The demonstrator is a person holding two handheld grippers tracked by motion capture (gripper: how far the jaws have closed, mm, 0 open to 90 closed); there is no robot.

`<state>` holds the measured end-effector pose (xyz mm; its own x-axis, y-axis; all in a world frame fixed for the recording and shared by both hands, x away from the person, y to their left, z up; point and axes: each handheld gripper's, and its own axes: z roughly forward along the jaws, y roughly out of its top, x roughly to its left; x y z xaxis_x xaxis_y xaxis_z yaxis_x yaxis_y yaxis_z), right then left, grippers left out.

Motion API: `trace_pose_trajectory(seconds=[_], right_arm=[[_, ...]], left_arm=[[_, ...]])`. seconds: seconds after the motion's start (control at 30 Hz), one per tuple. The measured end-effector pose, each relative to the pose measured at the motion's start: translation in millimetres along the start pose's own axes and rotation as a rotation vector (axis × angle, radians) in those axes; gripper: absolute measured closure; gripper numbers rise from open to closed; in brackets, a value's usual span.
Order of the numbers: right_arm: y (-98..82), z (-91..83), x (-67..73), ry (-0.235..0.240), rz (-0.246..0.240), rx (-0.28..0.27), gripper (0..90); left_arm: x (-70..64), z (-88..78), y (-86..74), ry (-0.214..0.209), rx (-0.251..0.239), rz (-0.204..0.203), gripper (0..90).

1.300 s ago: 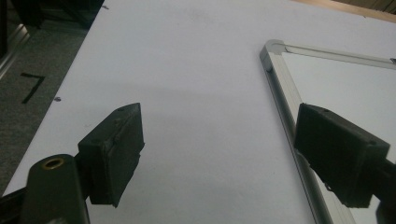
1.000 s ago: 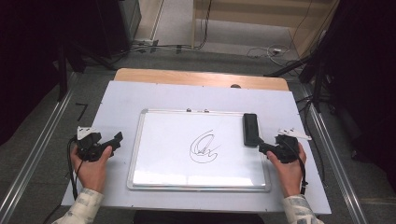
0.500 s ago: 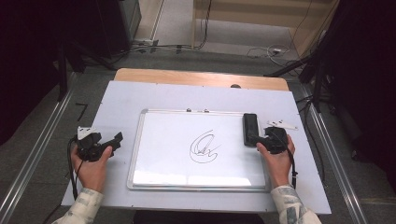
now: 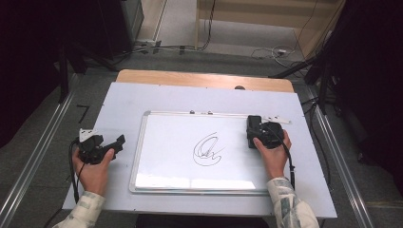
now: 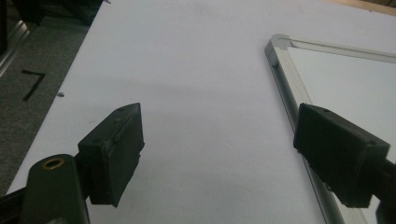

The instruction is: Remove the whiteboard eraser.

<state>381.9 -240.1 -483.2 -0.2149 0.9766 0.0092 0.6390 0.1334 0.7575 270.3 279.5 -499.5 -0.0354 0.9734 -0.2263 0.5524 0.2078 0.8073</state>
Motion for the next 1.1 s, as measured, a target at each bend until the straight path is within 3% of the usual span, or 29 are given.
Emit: trace_pose_trajectory(seconds=[0.6, 0.87, 1.1], right_arm=[[14.4, 23.3, 6.6, -0.023, 0.025, 0.022, 25.3], [18.7, 30.6, 14.0, -0.075, 0.06, 0.041, 29.5], [17.5, 33.6, 15.6, -0.094, 0.068, 0.042, 33.7]], left_arm=[[2.1, 0.1, 0.2, -0.001, -0.002, -0.005, 16.9], [2.7, -0.3, 0.5, -0.001, -0.004, -0.009, 16.9], [3.9, -0.8, 0.7, -0.003, -0.004, -0.008, 16.9]])
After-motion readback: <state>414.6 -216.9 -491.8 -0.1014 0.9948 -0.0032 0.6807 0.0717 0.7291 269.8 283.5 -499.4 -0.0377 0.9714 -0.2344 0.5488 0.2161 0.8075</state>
